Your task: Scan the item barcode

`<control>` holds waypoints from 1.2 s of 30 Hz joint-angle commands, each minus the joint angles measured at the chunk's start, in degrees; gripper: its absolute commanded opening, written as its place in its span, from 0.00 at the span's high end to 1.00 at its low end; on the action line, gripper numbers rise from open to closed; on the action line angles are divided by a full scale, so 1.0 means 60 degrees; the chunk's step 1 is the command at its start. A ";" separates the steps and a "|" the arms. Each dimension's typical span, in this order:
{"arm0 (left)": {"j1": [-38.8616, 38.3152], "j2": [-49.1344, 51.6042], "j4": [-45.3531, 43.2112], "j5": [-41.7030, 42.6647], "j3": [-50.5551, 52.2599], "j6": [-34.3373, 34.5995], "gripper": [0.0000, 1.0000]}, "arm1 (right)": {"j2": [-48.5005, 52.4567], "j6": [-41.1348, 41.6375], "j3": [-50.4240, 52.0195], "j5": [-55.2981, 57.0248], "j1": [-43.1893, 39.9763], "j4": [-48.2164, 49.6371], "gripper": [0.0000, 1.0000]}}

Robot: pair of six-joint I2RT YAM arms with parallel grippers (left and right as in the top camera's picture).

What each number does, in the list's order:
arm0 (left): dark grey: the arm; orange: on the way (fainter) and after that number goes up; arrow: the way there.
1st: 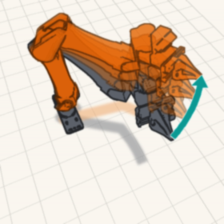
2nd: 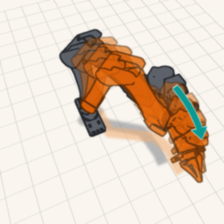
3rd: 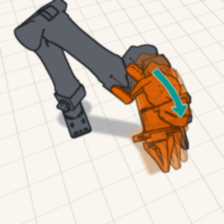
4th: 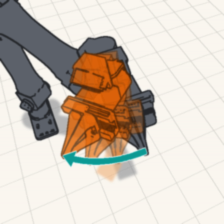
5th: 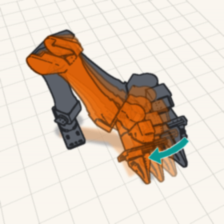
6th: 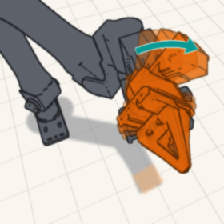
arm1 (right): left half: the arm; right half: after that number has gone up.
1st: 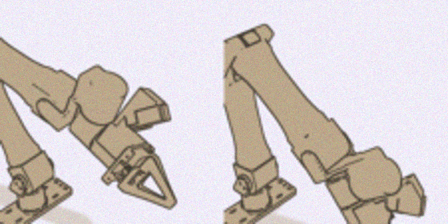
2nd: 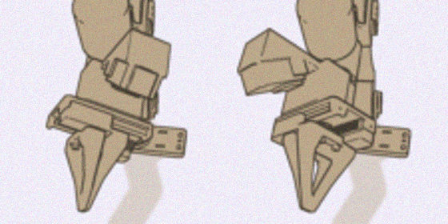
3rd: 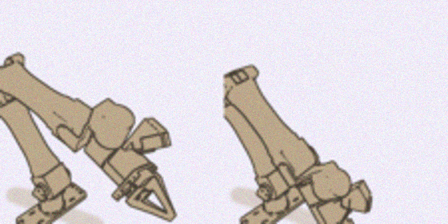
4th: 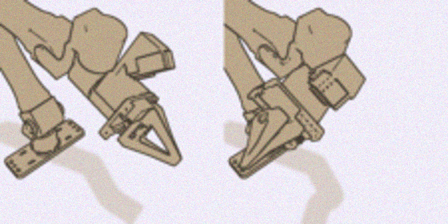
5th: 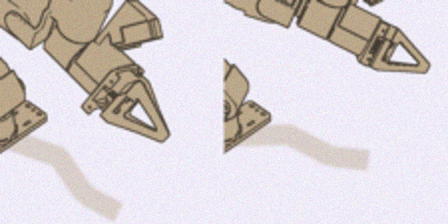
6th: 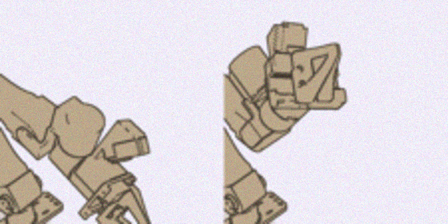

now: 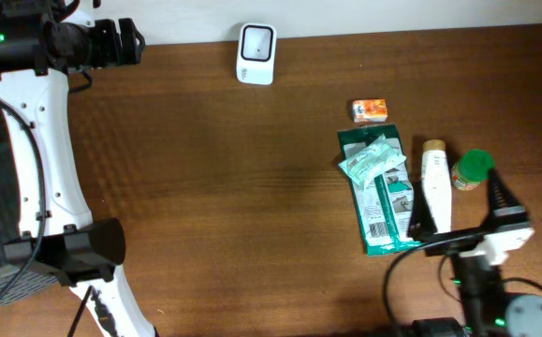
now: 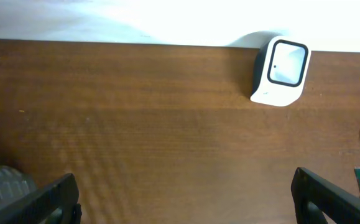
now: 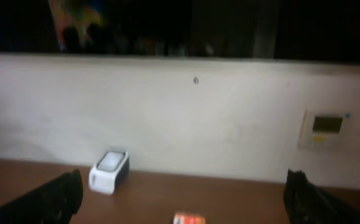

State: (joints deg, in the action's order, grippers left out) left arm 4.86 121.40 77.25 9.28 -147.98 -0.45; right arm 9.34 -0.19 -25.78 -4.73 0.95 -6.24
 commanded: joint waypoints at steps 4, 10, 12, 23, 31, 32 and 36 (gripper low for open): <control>0.0033 -0.0018 0.0004 0.0062 -0.0149 -0.0113 0.01 | -0.1545 0.0000 0.2936 0.0047 0.0124 0.1993 0.02; 0.0033 -0.0018 0.0004 0.0062 -0.0149 -0.0113 0.01 | -0.1526 0.0000 0.3960 0.0047 0.0160 0.2211 0.02; 0.0033 -0.0018 0.0004 0.0062 -0.0149 -0.0113 0.01 | -0.1526 0.0000 0.4222 0.0047 0.0160 0.2211 0.01; 0.0033 -0.0018 0.0004 0.0062 -0.0149 -0.0113 0.01 | -0.1523 0.0000 0.4244 0.0084 0.0153 0.0353 0.02; 0.0033 -0.0018 0.0004 0.0062 -0.0149 -0.0113 0.01 | -0.1523 0.0000 0.4244 0.0084 0.0153 0.0353 0.02; 0.0033 -0.0018 0.0004 0.0062 -0.0149 -0.0113 0.01 | -0.1523 0.0000 0.4244 0.0084 0.0153 0.0353 0.02; 0.0033 -0.0018 0.0004 0.0062 -0.0149 -0.0113 0.01 | -0.1523 0.0000 0.4244 0.0084 0.0153 0.0353 0.02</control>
State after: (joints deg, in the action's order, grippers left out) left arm 4.86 121.40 77.25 9.26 -147.98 -0.47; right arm 0.86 -0.21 -0.60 -4.51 1.34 -3.84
